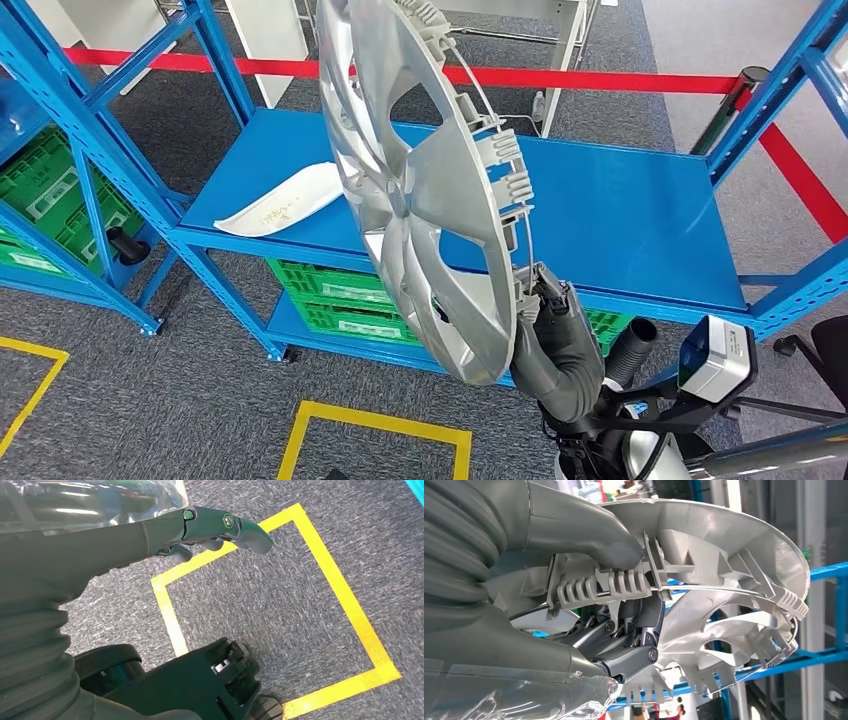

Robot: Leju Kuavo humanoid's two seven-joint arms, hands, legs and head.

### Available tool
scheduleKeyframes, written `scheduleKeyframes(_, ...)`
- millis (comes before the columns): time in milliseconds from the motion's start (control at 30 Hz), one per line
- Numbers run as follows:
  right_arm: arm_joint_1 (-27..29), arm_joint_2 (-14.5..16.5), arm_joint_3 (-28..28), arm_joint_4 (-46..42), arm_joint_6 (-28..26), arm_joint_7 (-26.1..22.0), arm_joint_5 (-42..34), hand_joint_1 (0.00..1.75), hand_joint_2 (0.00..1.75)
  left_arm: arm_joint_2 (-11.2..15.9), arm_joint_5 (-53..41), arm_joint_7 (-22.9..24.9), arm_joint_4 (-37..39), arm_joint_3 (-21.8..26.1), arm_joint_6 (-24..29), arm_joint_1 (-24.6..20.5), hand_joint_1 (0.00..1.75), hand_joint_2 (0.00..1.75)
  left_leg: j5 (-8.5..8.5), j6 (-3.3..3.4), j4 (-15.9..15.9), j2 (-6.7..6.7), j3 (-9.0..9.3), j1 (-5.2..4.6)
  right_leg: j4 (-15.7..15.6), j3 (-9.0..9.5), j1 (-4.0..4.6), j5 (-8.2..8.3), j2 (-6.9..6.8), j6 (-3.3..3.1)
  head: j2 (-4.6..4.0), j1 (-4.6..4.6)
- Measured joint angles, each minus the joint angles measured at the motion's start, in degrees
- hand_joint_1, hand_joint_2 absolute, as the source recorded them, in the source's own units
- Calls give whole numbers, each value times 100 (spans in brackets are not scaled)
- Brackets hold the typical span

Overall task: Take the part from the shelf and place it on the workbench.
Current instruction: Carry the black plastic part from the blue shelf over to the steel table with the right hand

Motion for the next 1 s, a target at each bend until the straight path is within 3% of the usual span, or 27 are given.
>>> scheduleKeyframes(67, 11, 1, -13, -1, -12, -3, -11, 175, 175, 1, 4, 1, -1, -1, 0, 1, 0, 175, -428, -34, 696, 2, -222, 8, 0, -45, 8, 38, -16, -37, 0, -24)
scheduleKeyframes(133, 27, 1, -25, -1, -29, -2, -25, 175, 175, 2, 8, 2, -1, -1, 0, 4, 0, 175, -596, -37, 1157, 1, -321, 9, 5, -97, 21, 77, -21, -45, 0, -26)
scheduleKeyframes(167, 36, 1, -30, -1, -38, 0, -35, 175, 175, 2, 8, 2, -1, -1, 0, 6, 0, 175, -533, -25, 1111, 1, -244, 9, 6, -119, 27, 95, -19, -43, 0, -26)
scheduleKeyframes(233, 48, 1, -40, -1, -48, 3, -53, 175, 175, 2, 8, 2, -1, -1, 0, 4, 0, 175, -182, 30, 375, -1, 202, 0, 8, -137, 33, 122, -10, -21, 0, -27)
scheduleKeyframes(300, 50, 1, -52, -1, -51, 4, -72, 175, 175, 3, 9, 2, -1, -1, -1, -4, 0, 175, 50, 95, -321, -8, 569, -26, 16, -160, 46, 156, -1, 32, 0, -27)
scheduleKeyframes(433, 60, -1, -83, -1, -68, 5, -89, 175, 175, 3, 19, 3, -2, 1, -2, -1, 0, 175, 97, 175, -535, 1, 584, -43, 28, -242, 45, 214, -2, 185, 0, -24)
scheduleKeyframes(500, 70, -2, -98, -2, -77, 7, -91, 175, 175, -4, 19, 2, -6, 1, -1, -7, 0, 175, 168, 248, -590, 22, 538, -12, 296, -360, 43, -36, 0, 234, 0, -1)
scheduleKeyframes(600, 87, -2, -119, -3, -84, 8, -105, 175, 175, -8, 30, 2, -9, 2, -2, -6, 0, 175, 255, 292, -585, 37, 424, -10, 1292, -693, 28, -657, -1, 279, 0, 35)
scheduleKeyframes(633, 94, -2, -122, -3, -86, 9, -109, 175, 175, -7, 35, 2, -9, 2, -1, -4, 0, 175, 278, 290, -574, 40, 383, -15, 1504, -730, 26, -734, -1, 290, 0, 38)
scheduleKeyframes(667, 99, -2, -124, -3, -89, 11, -110, 175, 175, -7, 39, 2, -9, 2, -1, -4, 0, 175, 297, 287, -559, 41, 343, -19, 1524, -675, 26, -708, -1, 293, 0, 39)
scheduleKeyframes(700, 101, -2, -126, -3, -91, 13, -110, 175, 175, -7, 40, 2, -9, 2, -1, -4, 0, 175, 311, 282, -535, 39, 306, -21, 1317, -512, 26, -584, -2, 289, 0, 40)
scheduleKeyframes(800, 95, -3, -143, -4, -97, 14, -110, 175, 175, -8, 47, 2, -13, 3, -1, -7, 0, 175, 336, 234, -436, 34, 191, -42, 224, 124, 37, -203, 2, 234, 0, 45)
scheduleKeyframes(833, 95, -2, -148, -6, -98, 14, -110, 175, 175, -8, 51, 2, -15, 3, -1, -8, 0, 175, 355, 204, -410, 34, 149, -52, 41, 199, 46, -171, 6, 203, 0, 42)
scheduleKeyframes(933, 107, -7, -153, -9, -104, 17, -110, 175, 175, -8, 62, 3, -20, 4, 0, 2, 0, 175, 403, 107, -378, 27, 68, -52, -15, 137, 52, -130, 11, 93, 0, 32)
scheduleKeyframes(1000, 107, -8, -157, -9, -109, 23, -111, 175, 175, -7, 66, 3, -23, 4, 2, 7, 0, 175, 211, 46, -199, 18, 1, -42, -37, 100, 28, -68, -7, 13, 0, 12)
